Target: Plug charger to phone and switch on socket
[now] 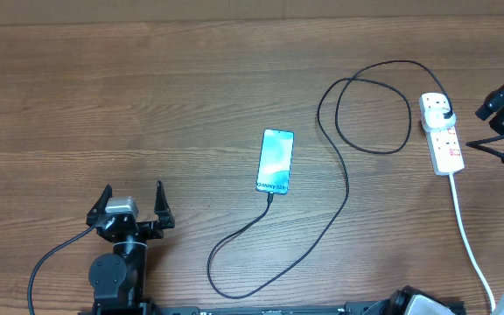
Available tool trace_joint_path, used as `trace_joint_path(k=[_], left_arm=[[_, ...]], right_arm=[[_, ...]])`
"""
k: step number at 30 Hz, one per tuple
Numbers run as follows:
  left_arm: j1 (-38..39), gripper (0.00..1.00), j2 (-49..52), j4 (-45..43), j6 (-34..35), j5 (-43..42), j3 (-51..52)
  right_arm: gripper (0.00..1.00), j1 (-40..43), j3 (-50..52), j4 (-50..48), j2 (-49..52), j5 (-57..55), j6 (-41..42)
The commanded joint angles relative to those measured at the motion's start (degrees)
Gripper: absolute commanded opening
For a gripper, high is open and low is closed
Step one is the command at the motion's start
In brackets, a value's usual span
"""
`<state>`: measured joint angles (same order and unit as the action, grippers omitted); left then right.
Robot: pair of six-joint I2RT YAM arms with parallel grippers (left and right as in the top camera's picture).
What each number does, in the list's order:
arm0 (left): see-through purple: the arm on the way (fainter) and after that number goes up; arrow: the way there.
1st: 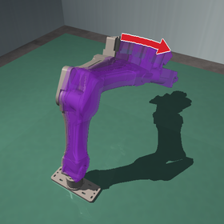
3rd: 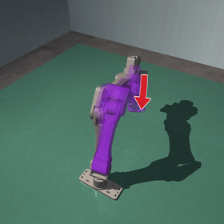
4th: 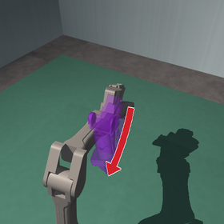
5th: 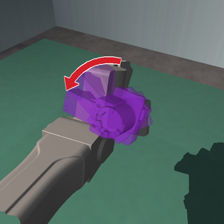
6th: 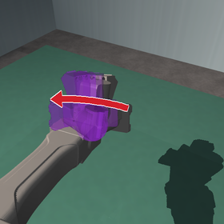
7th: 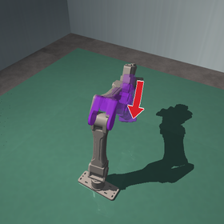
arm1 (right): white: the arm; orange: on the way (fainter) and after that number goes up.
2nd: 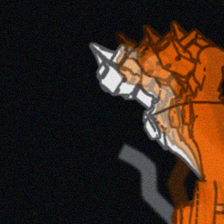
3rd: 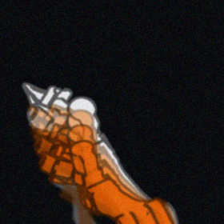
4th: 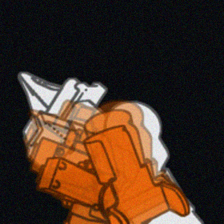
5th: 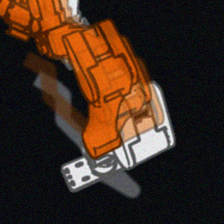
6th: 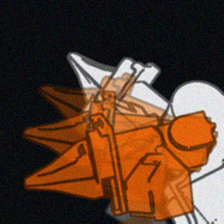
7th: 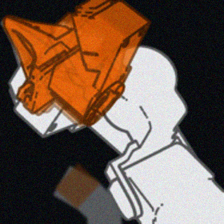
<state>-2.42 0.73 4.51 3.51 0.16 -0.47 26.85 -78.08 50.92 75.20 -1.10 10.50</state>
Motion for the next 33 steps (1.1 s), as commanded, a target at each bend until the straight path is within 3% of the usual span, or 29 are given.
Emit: trace_joint_path(k=[1,33], left_arm=[[-0.59,1.00,-0.59,0.15,-2.25,-1.07,0.20],[-0.57,1.00,-0.52,-0.04,-1.62,-1.07,0.20]], right_arm=[[1.00,-0.17,-1.11,-0.20,-0.39,-0.74,0.17],[1.00,-0.17,-1.11,-0.20,-0.39,-0.74,0.17]])
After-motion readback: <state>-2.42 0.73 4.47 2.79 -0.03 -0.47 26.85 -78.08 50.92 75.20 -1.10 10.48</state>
